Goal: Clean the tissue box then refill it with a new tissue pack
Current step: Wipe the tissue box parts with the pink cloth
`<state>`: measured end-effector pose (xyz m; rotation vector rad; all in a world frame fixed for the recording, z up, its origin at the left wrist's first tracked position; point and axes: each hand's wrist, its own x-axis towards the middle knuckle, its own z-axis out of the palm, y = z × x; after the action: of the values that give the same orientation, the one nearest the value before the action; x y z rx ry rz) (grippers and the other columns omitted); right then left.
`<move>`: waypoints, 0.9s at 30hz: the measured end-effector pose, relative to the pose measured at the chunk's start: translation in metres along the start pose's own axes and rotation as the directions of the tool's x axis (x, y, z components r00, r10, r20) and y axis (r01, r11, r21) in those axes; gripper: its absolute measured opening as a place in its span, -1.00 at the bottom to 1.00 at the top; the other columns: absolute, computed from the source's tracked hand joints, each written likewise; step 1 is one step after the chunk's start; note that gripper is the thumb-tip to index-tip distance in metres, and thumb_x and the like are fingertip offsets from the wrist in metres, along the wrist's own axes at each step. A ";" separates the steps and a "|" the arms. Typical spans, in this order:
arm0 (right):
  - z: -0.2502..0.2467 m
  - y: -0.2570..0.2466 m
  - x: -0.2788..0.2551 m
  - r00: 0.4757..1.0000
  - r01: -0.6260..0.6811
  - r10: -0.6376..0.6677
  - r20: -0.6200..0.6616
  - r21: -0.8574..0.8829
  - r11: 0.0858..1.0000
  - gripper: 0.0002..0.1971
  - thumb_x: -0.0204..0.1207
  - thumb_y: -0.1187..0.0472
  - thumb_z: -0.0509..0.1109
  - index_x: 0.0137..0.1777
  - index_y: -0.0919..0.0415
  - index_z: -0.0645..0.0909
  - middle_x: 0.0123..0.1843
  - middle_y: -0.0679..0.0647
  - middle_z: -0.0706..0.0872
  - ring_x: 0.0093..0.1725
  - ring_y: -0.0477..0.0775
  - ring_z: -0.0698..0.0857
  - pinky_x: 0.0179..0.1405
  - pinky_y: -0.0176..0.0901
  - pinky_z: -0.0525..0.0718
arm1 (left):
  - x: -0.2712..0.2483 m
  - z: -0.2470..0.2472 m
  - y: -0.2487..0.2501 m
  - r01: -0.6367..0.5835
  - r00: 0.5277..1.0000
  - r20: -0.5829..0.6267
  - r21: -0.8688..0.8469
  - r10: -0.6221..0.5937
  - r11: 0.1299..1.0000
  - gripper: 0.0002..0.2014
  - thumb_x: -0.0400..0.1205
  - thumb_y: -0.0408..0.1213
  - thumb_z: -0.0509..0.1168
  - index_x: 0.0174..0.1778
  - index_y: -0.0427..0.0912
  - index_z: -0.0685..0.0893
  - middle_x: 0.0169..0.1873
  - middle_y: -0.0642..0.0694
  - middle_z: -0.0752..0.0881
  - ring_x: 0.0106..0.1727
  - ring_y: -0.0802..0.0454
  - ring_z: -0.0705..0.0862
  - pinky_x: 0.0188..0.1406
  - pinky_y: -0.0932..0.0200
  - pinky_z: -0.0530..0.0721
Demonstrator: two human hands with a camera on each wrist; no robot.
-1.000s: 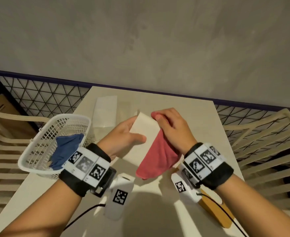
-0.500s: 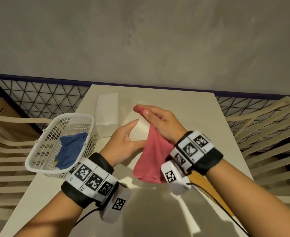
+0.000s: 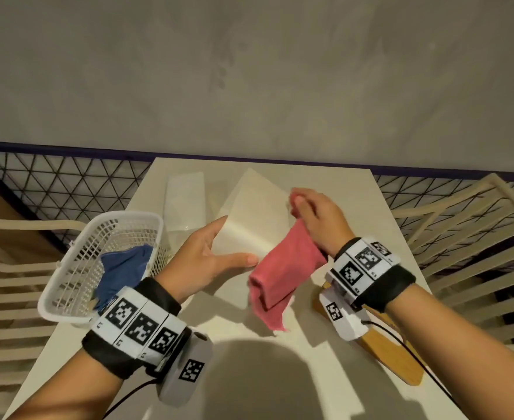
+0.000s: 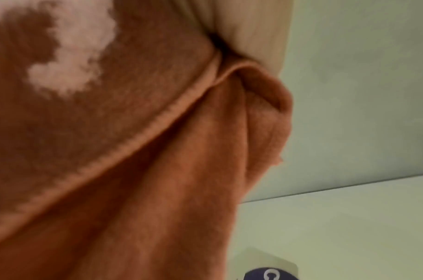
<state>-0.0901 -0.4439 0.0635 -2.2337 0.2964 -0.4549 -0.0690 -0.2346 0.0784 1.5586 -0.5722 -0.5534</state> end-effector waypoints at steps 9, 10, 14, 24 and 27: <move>-0.052 -0.031 0.036 0.766 -0.219 0.533 -0.360 0.633 0.742 -0.87 0.62 0.05 0.10 0.06 0.03 0.24 0.21 0.28 0.49 -0.01 0.16 0.52 -0.23 -0.15 0.58 | 0.010 0.001 -0.010 0.022 0.999 0.031 0.079 -0.025 0.997 -0.64 0.39 -0.45 0.47 -0.06 0.10 0.66 -0.18 0.25 0.82 -0.10 0.33 0.76 -0.12 0.40 0.66; -0.047 -0.033 0.032 0.825 -0.274 0.521 -0.219 0.652 0.707 -0.88 0.60 0.02 0.12 0.00 0.04 0.31 0.17 0.31 0.59 -0.05 0.18 0.58 -0.17 -0.01 0.64 | 0.012 0.002 -0.010 0.027 0.999 0.018 0.085 -0.029 0.996 -0.65 0.39 -0.44 0.48 -0.05 0.10 0.67 -0.17 0.24 0.82 -0.09 0.32 0.76 -0.08 0.35 0.67; -0.022 -0.038 -0.005 0.933 -0.307 0.196 0.302 0.382 0.872 -0.74 0.61 0.03 0.18 0.06 0.15 0.61 -0.09 -0.02 0.66 -0.06 0.00 0.59 -0.09 -0.21 0.54 | 0.021 0.005 -0.005 0.006 1.000 -0.027 0.103 -0.003 0.995 -0.59 0.27 -0.32 0.59 0.00 0.04 0.71 -0.07 0.11 0.82 0.04 0.22 0.73 0.18 0.16 0.63; -0.002 -0.044 -0.032 0.985 0.027 -0.045 0.167 0.108 0.994 -0.66 0.65 -0.05 0.04 0.37 -0.02 0.32 0.17 -0.11 0.33 0.35 -0.02 0.25 0.43 -0.10 0.21 | 0.025 0.011 0.014 -0.076 0.997 0.014 0.083 0.075 0.994 -0.66 0.21 -0.34 0.59 -0.14 0.03 0.74 -0.22 0.12 0.81 -0.12 0.23 0.72 0.03 0.28 0.66; 0.001 -0.042 -0.008 0.986 -0.055 0.024 0.163 0.191 0.980 -0.72 0.65 -0.03 0.06 0.28 0.03 0.36 0.20 -0.03 0.23 0.43 0.09 0.28 0.54 0.04 0.21 | 0.024 0.017 0.020 -0.082 0.996 0.031 0.122 0.078 0.989 -0.51 0.13 -0.12 0.58 -0.01 -0.08 0.72 -0.04 0.05 0.80 0.07 0.12 0.70 0.28 0.07 0.59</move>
<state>-0.0942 -0.4138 0.0930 -2.0543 0.2021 -0.2688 -0.0625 -0.2637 0.0974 1.6392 -0.6972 -0.4857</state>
